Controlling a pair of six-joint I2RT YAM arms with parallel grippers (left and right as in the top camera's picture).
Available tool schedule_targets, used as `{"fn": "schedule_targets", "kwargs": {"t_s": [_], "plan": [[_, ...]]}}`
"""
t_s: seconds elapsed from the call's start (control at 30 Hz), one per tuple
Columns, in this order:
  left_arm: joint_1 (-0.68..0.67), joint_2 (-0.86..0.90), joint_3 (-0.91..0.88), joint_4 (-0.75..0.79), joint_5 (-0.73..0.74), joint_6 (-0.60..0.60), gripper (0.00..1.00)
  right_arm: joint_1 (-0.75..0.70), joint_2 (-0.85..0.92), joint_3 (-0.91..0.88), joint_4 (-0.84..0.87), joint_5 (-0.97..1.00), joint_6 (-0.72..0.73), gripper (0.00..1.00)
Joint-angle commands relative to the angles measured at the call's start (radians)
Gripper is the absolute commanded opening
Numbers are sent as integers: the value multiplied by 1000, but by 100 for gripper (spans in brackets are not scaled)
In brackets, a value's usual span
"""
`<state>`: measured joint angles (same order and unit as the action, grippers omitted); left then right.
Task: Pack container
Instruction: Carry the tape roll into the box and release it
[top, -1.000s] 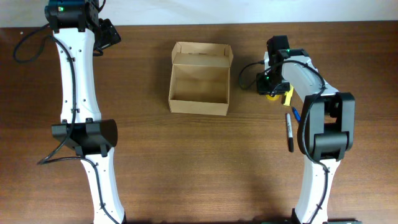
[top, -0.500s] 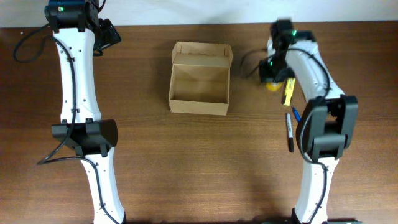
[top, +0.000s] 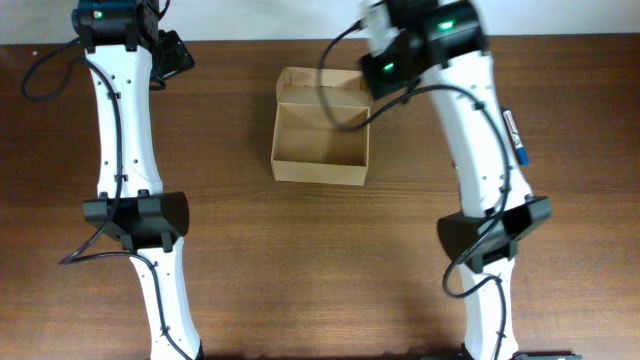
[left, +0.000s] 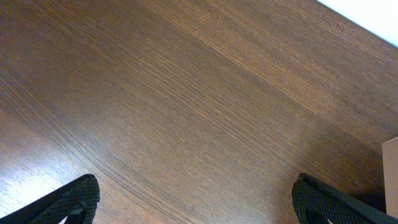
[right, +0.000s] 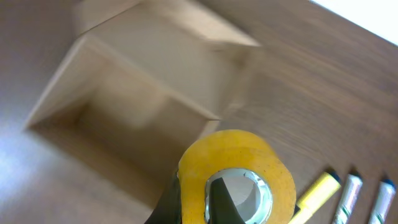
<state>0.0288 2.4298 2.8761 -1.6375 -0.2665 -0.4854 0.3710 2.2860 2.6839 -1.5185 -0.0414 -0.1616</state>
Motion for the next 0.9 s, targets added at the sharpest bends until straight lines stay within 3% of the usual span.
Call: {"fn": "schedule_targets", "kwargs": {"t_s": [0.0, 0.1, 0.4, 0.7, 0.83, 0.87], "plan": [[6, 9, 6, -2, -11, 9, 100, 66, -5, -47, 0, -60, -182, 4], [6, 9, 6, -2, -11, 9, 100, 132, -5, -165, 50, -98, -306, 4], [6, 9, 6, -2, -11, 9, 100, 146, -5, -533, 304, -105, -305, 4], [6, 9, 6, -2, -11, 9, 100, 146, -5, -704, 435, -105, -248, 4], [6, 9, 6, -2, -11, 9, 100, 145, -7, -684, 431, -104, -208, 50], [6, 9, 6, -2, -11, 9, 100, 145, -8, -671, 425, -101, -196, 52]]}}
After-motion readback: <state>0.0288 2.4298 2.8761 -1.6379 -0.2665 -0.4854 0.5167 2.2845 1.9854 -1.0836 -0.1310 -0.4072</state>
